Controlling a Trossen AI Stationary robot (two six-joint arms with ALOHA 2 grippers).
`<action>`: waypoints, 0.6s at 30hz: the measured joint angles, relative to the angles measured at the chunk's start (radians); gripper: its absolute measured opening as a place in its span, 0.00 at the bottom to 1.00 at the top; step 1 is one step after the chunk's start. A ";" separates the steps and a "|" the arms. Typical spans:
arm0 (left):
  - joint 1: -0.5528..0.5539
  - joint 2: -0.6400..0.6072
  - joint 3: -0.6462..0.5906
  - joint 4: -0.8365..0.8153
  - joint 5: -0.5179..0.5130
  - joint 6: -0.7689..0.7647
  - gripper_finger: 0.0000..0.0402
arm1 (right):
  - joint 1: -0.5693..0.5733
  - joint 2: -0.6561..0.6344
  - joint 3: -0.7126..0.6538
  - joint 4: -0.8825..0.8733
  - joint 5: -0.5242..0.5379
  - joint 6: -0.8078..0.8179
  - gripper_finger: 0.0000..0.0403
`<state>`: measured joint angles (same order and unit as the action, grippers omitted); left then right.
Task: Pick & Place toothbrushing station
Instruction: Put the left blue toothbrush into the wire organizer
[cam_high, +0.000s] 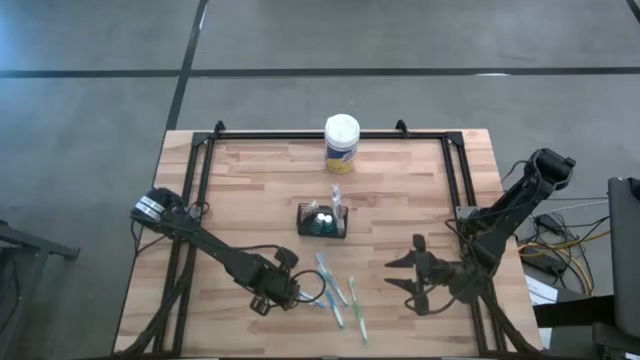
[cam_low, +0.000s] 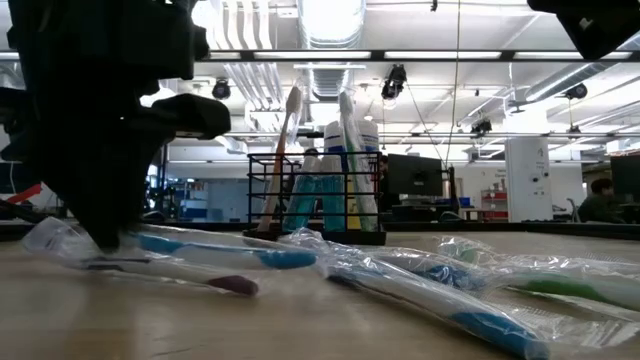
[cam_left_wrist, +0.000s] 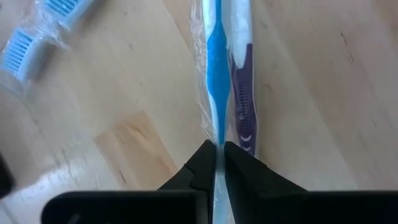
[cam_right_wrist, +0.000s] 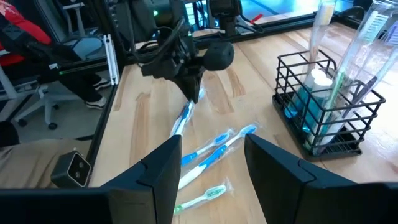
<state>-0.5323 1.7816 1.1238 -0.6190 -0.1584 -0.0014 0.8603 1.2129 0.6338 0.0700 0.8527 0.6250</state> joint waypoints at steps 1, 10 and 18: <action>0.000 0.000 -0.002 0.007 0.000 -0.002 0.08 | -0.001 0.000 0.000 0.000 -0.001 0.000 0.43; 0.000 0.000 0.016 0.037 0.012 -0.009 0.13 | -0.019 0.000 0.000 -0.001 -0.022 0.002 0.43; 0.000 0.000 0.043 0.033 0.008 0.002 0.12 | -0.019 0.000 0.000 -0.003 -0.024 0.004 0.43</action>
<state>-0.5320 1.7817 1.1664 -0.5862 -0.1504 0.0001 0.8413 1.2133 0.6338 0.0673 0.8288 0.6286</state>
